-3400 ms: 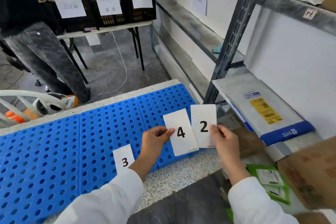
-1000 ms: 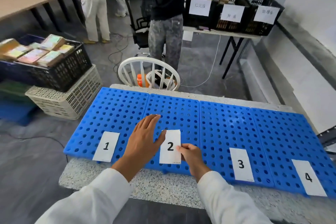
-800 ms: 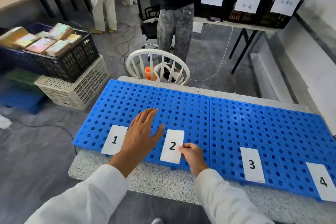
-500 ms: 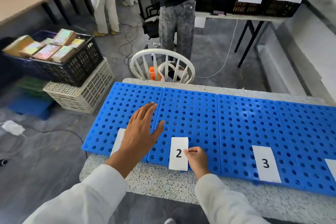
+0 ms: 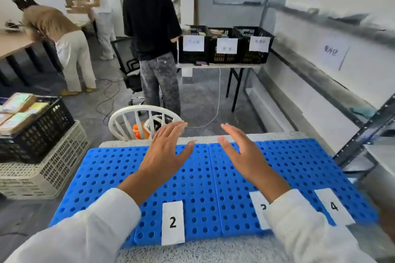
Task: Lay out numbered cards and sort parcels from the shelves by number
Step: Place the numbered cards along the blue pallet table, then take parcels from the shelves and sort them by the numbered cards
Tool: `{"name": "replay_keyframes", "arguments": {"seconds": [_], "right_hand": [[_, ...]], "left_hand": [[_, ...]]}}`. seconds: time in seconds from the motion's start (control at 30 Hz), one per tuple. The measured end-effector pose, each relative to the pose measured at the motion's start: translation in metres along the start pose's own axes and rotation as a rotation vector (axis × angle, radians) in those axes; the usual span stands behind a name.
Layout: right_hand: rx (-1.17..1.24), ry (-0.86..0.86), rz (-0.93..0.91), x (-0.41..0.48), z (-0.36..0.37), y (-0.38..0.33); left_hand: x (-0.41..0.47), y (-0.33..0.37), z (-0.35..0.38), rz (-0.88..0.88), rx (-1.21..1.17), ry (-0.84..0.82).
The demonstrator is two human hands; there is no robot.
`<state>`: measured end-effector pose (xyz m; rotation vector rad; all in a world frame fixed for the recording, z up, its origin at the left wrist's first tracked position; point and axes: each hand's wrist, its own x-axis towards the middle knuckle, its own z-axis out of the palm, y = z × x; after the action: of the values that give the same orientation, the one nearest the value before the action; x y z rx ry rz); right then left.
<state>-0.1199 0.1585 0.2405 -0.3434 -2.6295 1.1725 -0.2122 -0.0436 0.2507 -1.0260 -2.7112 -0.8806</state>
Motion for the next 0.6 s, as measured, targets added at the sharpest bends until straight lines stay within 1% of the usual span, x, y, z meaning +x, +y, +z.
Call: {"name": "replay_keyframes", "arguments": {"seconds": [0.1,0.23,0.4,0.5,0.6], "right_hand": [[-0.120,0.078,-0.011,-0.013,-0.051,0.005],[-0.227,0.217,0.000,-0.043,-0.132,0.020],[-0.283,0.364,0.081,-0.099,-0.234,0.031],[-0.358,0.406,0.164,-0.132,-0.290,0.032],[-0.436,0.477,0.205,-0.160,-0.343,0.035]], "left_hand": [[0.029,0.051,0.004,0.113,-0.043,-0.004],[0.061,0.140,0.012,0.268,-0.129,-0.036],[0.081,0.257,0.040,0.438,-0.145,-0.162],[0.084,0.330,0.053,0.585,-0.158,-0.153],[0.088,0.397,0.061,0.641,-0.191,-0.163]]}}
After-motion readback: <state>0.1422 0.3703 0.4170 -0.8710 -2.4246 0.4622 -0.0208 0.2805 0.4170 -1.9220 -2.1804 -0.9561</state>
